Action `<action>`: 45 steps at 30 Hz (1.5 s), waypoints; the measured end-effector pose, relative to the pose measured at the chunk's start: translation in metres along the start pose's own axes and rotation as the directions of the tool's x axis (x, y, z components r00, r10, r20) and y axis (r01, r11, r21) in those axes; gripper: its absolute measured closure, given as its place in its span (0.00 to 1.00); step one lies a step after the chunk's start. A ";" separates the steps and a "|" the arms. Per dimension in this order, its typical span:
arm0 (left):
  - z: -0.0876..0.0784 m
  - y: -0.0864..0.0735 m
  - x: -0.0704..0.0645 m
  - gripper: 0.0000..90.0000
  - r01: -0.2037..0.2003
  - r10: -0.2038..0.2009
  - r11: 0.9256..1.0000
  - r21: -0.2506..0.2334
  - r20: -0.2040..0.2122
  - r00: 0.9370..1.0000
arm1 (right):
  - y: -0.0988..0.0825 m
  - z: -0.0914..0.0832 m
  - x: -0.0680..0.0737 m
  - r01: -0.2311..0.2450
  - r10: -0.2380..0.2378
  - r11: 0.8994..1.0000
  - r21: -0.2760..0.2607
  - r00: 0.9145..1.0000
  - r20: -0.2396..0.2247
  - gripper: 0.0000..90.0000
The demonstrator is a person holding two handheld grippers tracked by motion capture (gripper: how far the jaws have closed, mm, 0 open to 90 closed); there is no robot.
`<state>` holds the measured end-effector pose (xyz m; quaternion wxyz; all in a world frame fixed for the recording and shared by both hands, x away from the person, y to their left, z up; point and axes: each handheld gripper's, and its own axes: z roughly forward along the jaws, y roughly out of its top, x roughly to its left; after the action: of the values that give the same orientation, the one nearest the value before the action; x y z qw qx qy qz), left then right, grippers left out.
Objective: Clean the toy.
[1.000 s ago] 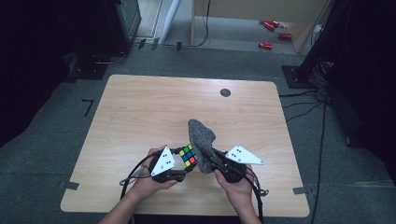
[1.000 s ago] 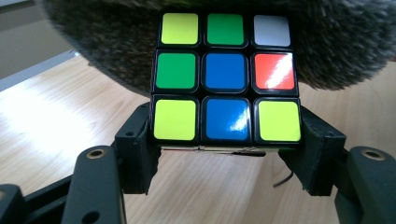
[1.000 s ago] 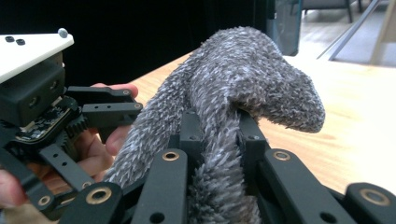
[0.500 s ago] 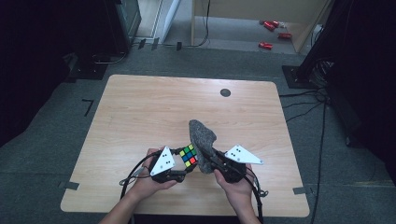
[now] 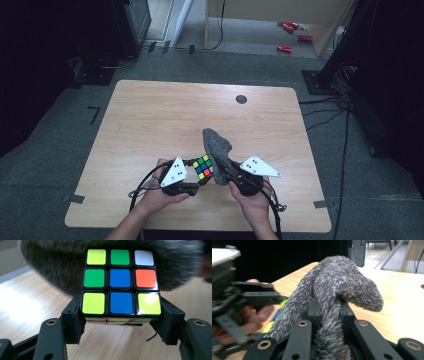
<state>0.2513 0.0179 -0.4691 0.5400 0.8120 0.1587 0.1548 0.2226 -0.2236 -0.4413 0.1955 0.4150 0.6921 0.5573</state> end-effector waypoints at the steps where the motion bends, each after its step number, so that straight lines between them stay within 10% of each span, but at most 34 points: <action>1: -0.001 0.001 0.000 0.39 0.003 -0.003 1.000 -0.007 0.001 1.000 | -0.001 0.000 -0.003 -0.015 0.015 1.000 0.002 1.000 0.002 0.86; 7: -0.006 0.002 0.011 0.39 0.067 -0.068 0.997 -0.026 -0.015 0.998 | -0.004 0.000 -0.004 -0.021 0.021 1.000 0.015 1.000 0.015 0.86; 39: -0.008 0.004 0.003 0.39 0.039 -0.034 0.997 -0.072 0.059 0.998 | 0.004 -0.005 0.001 0.011 -0.011 0.999 -0.030 1.000 -0.013 0.87; 45: -0.008 0.004 0.006 0.39 0.055 -0.052 0.997 -0.058 0.052 0.997 | -0.005 0.001 -0.008 -0.028 0.028 0.999 0.034 1.000 0.006 0.87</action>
<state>0.2537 0.0252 -0.4620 0.5718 0.7946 0.1620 0.1244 0.2259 -0.2295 -0.4476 0.1827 0.4293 0.6951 0.5469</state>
